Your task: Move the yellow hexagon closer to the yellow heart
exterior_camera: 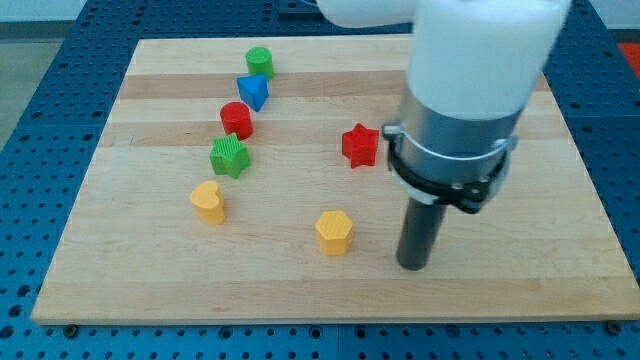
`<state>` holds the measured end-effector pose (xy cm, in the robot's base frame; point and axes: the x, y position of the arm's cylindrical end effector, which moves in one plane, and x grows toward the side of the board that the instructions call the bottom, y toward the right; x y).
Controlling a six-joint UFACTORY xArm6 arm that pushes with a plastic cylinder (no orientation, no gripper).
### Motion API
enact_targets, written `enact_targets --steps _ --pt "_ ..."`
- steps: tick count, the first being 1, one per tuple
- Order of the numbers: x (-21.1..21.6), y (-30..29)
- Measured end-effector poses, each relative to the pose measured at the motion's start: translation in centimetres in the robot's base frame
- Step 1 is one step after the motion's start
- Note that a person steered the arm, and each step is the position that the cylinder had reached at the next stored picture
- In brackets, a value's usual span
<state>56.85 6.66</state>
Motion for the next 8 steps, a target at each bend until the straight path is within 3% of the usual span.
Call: enact_targets --steps 1,2,4,6,8 --pt "0.0 -3.6" --pt "-2.1 -2.6" --pt "-1.9 -12.8" --pt "-3.8 -10.1" --pt "-4.0 -14.9"
